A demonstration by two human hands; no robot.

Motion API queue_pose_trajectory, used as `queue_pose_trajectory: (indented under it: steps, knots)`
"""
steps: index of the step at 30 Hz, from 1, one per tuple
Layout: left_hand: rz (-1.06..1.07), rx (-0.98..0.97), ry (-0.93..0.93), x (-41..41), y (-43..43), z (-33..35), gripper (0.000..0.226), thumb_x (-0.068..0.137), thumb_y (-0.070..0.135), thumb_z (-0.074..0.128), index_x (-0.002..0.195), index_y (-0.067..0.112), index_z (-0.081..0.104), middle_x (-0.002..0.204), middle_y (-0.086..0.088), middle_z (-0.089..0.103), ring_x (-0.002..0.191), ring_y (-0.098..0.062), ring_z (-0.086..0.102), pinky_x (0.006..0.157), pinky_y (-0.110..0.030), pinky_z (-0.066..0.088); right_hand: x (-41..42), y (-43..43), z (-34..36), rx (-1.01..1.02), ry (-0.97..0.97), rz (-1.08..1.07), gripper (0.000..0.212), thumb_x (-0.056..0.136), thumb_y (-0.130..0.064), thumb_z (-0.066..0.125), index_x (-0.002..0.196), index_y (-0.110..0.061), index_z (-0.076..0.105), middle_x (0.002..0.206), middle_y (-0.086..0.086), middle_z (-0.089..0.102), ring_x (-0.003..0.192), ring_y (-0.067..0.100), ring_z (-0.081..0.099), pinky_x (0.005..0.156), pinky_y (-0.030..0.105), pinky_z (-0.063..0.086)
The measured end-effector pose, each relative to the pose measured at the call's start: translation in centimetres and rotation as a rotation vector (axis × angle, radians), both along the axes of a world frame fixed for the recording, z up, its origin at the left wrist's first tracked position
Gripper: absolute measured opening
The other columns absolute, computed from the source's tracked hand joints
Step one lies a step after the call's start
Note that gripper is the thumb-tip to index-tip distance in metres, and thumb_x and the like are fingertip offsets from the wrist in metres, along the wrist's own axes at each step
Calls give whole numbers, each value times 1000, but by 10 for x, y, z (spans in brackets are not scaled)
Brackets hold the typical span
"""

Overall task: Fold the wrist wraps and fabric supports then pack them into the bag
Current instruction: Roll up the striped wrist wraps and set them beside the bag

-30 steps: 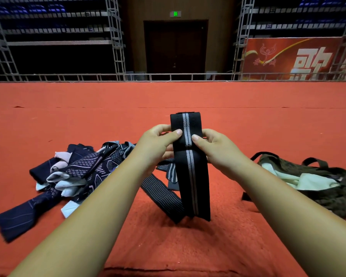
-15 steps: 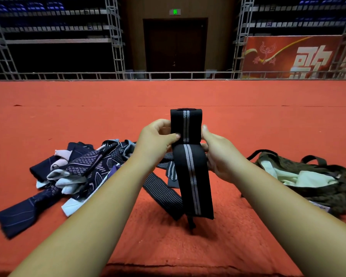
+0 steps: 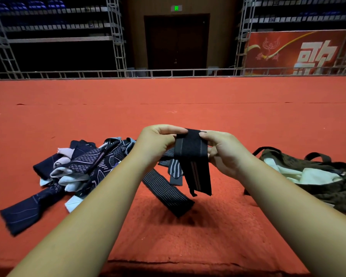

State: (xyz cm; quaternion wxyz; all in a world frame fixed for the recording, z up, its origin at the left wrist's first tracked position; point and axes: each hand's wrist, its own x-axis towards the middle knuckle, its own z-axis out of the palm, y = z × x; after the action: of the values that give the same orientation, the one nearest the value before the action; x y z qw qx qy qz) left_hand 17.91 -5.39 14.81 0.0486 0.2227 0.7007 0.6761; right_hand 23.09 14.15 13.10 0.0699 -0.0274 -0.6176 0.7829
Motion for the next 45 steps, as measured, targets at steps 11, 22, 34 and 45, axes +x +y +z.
queue_pose_trajectory:
  steps: [11,22,34,45]
  knots:
    - [-193,-140,-111,-1,6,-22,28,106,35,66,120,12,72,107,-8,80,95,-25,80,82,-36,64,-9,2,-4,101,132,-205,19,105,-15,66,121,-12,75,113,10,81,101,31,78,98,55,58]
    - [37,-27,-122,-4,10,-31,21,102,29,72,114,12,72,105,-10,81,91,-24,80,85,-48,65,5,3,-29,489,-90,65,33,107,-43,62,117,-15,76,83,-3,73,75,17,67,80,42,58]
    - [-156,15,-211,-8,2,-39,39,101,2,67,126,31,73,124,-10,75,89,-22,77,82,-39,62,7,6,-39,68,-93,52,28,109,-19,61,136,-23,66,125,11,77,103,27,78,79,38,63]
    - [-39,123,-330,-2,22,-41,41,101,-2,46,121,13,78,110,-13,81,96,-28,79,78,-29,63,8,18,-40,-104,-269,72,35,106,-50,59,112,-18,72,69,0,60,58,16,58,84,38,53]
